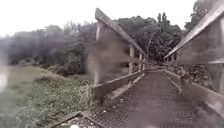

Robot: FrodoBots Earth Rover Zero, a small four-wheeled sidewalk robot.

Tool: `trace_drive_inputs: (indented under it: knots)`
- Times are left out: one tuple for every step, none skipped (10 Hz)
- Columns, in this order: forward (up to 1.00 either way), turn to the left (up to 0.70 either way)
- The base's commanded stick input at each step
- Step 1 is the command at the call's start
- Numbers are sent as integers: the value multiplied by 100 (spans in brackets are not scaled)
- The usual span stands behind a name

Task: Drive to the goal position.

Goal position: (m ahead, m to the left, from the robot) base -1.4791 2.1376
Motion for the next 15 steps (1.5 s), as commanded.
trace_drive_inputs:
  knots:
    - [0, 70]
    - [0, 70]
    - [0, 70]
    - [0, 70]
    - [0, 70]
    - [0, 70]
    - [0, 70]
    - [0, 70]
    - [0, 70]
    - [0, 70]
    - [0, 70]
    - [0, 70]
    - [0, 70]
    - [0, 70]
    - [0, 70]
